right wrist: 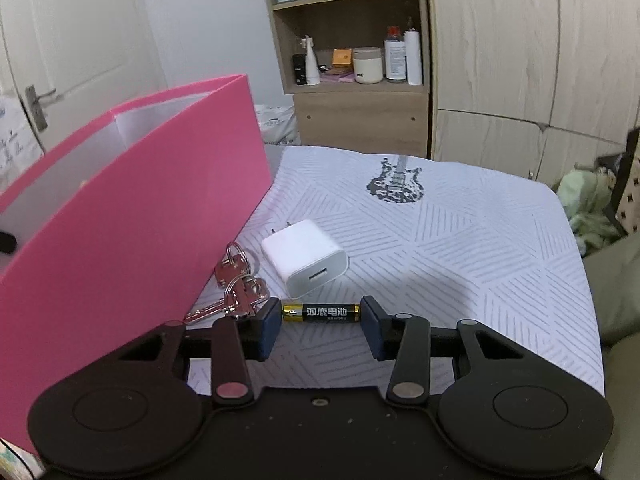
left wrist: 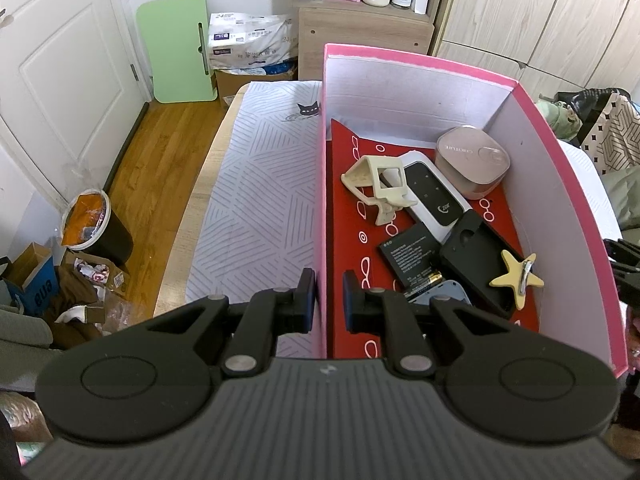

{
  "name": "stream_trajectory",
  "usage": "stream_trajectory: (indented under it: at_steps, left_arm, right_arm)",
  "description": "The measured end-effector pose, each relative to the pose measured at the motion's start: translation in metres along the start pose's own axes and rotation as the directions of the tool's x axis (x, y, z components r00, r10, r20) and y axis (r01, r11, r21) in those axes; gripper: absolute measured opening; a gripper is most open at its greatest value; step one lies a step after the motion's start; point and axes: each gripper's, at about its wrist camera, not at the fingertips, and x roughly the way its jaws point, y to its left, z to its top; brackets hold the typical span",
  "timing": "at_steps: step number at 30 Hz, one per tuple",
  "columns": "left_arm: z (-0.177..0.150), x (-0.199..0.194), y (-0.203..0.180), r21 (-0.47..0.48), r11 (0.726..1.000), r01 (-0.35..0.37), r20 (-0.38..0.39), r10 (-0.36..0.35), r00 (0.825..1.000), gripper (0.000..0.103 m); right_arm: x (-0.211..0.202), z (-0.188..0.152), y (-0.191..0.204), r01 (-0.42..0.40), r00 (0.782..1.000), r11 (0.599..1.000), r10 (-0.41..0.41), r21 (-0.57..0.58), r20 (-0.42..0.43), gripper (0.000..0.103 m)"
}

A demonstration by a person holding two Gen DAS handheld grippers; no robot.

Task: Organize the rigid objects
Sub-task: 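Move the right gripper back and grasp the second AA battery, then carry the AA battery into the box and release it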

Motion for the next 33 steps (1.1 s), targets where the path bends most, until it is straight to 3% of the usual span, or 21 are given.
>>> stream_trajectory:
  at_steps: [6, 10, 13, 16, 22, 27, 29, 33]
  left_arm:
    - [0.001, 0.0, 0.002, -0.011, 1.0, 0.006, -0.006, -0.006, 1.0, 0.013]
    - [0.001, 0.001, 0.005, -0.025, 1.0, 0.019, -0.003, -0.019, 1.0, 0.013]
    - [0.0, 0.001, 0.005, -0.027, 0.999, 0.024, -0.001, -0.024, 1.0, 0.013]
    - [-0.001, 0.0, 0.005, -0.025, 0.999, 0.029, 0.003, -0.029, 1.0, 0.013]
    - [-0.002, 0.0, 0.006, -0.034, 0.999, 0.035, 0.012, -0.034, 0.999, 0.013]
    - [-0.002, 0.0, 0.006, -0.023, 0.999, 0.037, 0.011, -0.037, 0.999, 0.013]
    - [-0.002, 0.0, 0.005, -0.016, 0.999, 0.035, 0.011, -0.034, 0.999, 0.013]
    - [-0.001, 0.0, 0.005, -0.014, 0.999, 0.033, 0.008, -0.033, 0.999, 0.013]
  right_arm:
    - [-0.038, 0.018, 0.005, -0.083, 0.994, 0.996, 0.082, 0.021, 0.075, 0.048]
    - [-0.07, 0.04, 0.029, -0.247, 0.955, 0.969, 0.246, -0.015, 0.168, 0.048]
    - [-0.074, 0.056, 0.052, -0.348, 0.922, 0.933, 0.358, -0.089, 0.148, 0.048]
    - [-0.063, 0.072, 0.079, -0.397, 0.909, 0.9, 0.413, -0.178, 0.055, 0.048]
    - [-0.018, 0.091, 0.117, -0.384, 0.923, 0.859, 0.354, -0.338, -0.15, 0.048]
    - [0.009, 0.087, 0.13, -0.422, 0.897, 0.821, 0.317, -0.384, -0.307, 0.048]
    - [0.012, 0.084, 0.137, -0.374, 0.918, 0.812, 0.253, -0.448, -0.306, 0.048]
    - [0.011, 0.083, 0.143, -0.361, 0.922, 0.79, 0.224, -0.496, -0.315, 0.049]
